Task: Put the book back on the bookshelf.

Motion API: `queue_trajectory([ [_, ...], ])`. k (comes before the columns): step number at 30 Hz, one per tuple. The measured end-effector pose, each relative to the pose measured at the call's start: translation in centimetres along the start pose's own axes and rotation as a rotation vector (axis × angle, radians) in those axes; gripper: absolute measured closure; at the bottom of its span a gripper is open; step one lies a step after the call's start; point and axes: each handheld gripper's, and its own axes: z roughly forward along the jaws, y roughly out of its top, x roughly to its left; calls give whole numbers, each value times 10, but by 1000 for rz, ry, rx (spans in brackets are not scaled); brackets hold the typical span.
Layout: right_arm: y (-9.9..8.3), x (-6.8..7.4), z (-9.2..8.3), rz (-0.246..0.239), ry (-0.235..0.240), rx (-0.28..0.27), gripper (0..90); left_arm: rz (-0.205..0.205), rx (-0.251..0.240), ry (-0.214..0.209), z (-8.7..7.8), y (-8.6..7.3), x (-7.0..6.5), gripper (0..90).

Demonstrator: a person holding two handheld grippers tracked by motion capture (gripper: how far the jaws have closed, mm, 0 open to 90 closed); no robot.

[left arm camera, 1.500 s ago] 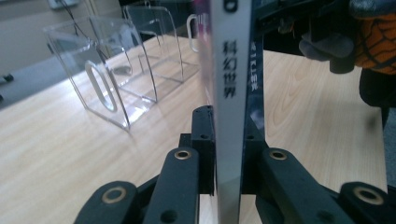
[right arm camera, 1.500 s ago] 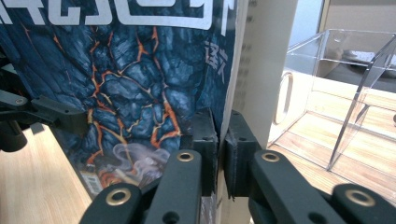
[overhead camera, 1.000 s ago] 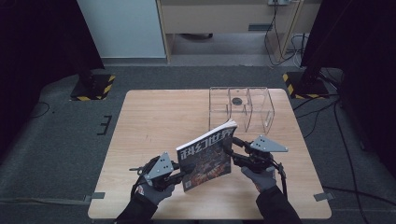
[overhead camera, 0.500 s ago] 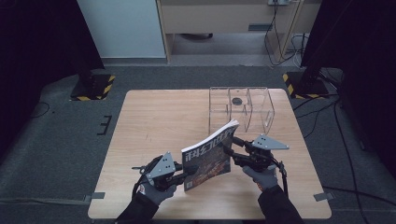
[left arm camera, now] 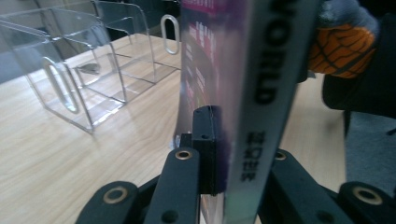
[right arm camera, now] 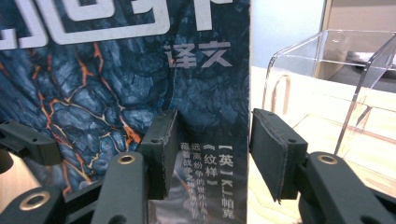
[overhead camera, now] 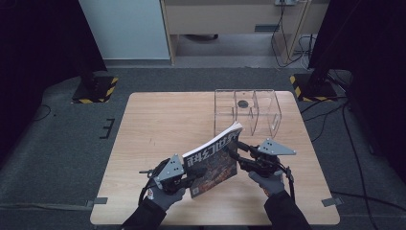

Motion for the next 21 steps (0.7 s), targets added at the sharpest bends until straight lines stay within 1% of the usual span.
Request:
queue_trajectory([
  [2,1,-1,-1,8,-3,-2,494,-10,2,19,0,0,0,822],
  [4,1,-2,-2,10,-12,-2,478,-13,3,22,0,0,0,823],
  [6,2,-3,-4,12,-19,-1,458,-27,3,35,0,0,1,823],
  [7,2,-3,-4,12,-19,-1,458,-27,3,35,0,0,1,823],
  [8,2,-4,-5,16,-27,-2,440,-33,3,36,0,1,2,823],
  [9,2,-6,-7,12,-55,2,405,-44,0,38,0,0,2,823],
  [10,2,-7,-7,7,-72,5,383,-51,-2,38,0,0,2,823],
  [11,2,-7,-7,7,-72,5,383,-51,-2,38,0,0,2,823],
  [14,-1,-13,-9,-10,-141,25,329,-61,-5,45,0,1,3,824],
  [15,-3,-16,-10,-12,-183,43,297,-70,-9,49,0,1,3,824],
  [17,-5,-20,-12,-20,-215,55,281,-73,-10,52,0,1,3,824],
  [18,-5,-20,-12,-20,-215,55,281,-77,-14,56,0,1,4,824],
  [19,-6,-22,-12,-21,-229,59,277,-77,-16,57,0,2,4,824],
  [20,-7,-24,-13,-22,-240,70,277,-76,-18,60,0,2,4,824],
  [21,-10,-26,-15,-33,-263,88,273,-76,-21,65,-1,4,3,824],
])
